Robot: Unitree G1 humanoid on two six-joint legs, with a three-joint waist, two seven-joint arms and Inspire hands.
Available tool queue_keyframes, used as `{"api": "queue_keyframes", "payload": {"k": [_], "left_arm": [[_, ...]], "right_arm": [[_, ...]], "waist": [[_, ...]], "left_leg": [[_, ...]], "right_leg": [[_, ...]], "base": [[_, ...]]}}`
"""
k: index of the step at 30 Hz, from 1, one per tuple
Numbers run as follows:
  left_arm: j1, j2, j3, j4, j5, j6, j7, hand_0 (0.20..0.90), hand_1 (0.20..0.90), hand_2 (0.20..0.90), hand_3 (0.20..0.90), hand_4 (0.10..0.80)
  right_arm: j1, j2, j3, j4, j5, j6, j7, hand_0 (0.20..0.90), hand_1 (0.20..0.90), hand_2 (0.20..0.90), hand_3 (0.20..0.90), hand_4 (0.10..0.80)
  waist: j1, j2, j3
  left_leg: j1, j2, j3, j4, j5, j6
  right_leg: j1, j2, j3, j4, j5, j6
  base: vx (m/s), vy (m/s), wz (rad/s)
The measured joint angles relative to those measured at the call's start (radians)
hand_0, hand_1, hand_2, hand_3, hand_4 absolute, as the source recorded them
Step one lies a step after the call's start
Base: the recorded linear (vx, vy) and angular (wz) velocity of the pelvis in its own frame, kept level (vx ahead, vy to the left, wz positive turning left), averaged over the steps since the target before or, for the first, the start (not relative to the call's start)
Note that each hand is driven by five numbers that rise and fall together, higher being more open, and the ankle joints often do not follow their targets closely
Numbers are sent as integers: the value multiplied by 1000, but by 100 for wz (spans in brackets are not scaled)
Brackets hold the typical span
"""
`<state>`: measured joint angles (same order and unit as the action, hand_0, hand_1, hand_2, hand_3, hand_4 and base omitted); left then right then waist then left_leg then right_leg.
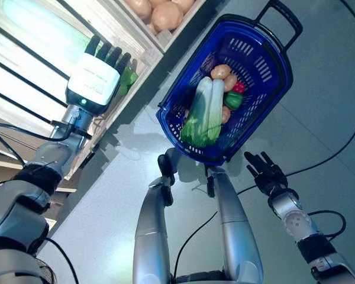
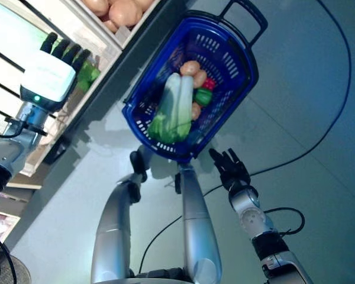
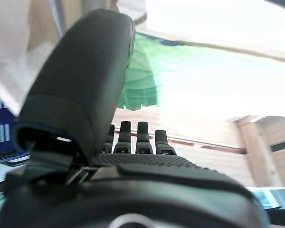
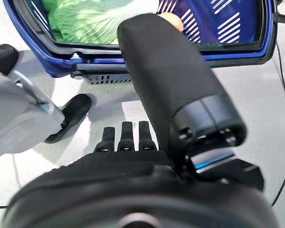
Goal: Put vegetables into the basket
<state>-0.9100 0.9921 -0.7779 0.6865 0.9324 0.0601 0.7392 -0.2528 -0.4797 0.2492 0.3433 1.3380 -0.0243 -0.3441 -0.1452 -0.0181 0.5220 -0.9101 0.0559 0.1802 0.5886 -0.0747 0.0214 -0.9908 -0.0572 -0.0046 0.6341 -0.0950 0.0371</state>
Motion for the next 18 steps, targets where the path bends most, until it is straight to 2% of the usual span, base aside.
{"api": "queue_keyframes", "payload": {"k": [6, 10, 17, 18], "left_arm": [[-12, 0, -15, -3, 4, -3, -33, 900, 900, 900, 900, 800], [-35, 0, -25, 1, 2, 5, -100, 900, 900, 900, 900, 800], [-39, -2, -41, 30, -27, 59, -130, 900, 900, 900, 900, 800], [-39, -2, -41, 33, -30, 61, -131, 825, 825, 825, 825, 750]], "right_arm": [[-6, 0, 2, -6, 0, 4, -27, 900, 900, 900, 900, 800], [-12, -3, 1, -9, -3, 4, -30, 900, 900, 900, 900, 800], [-16, -3, 1, -6, -6, 4, -30, 900, 900, 900, 900, 800], [-15, -3, 1, -4, -7, 4, -30, 900, 900, 900, 900, 800]], "waist": [[-3, 0, 0], [-1, 0, 0], [0, 0, 0], [0, 0, 0]], "left_leg": [[-30, -3, -3, 7, 1, 0], [-30, -3, -3, 6, 3, 4], [-30, -4, -3, 10, 2, 5], [-30, -4, -3, 10, 2, 5]], "right_leg": [[-32, 2, 2, -1, 12, -3], [-31, 2, 2, -2, 14, -6], [-31, 1, 2, -1, 14, -5], [-31, 0, 2, -2, 14, -5]], "base": [[5, -2, -6], [0, 0, 0], [-5, -1, 0], [-36, -8, 0]]}}
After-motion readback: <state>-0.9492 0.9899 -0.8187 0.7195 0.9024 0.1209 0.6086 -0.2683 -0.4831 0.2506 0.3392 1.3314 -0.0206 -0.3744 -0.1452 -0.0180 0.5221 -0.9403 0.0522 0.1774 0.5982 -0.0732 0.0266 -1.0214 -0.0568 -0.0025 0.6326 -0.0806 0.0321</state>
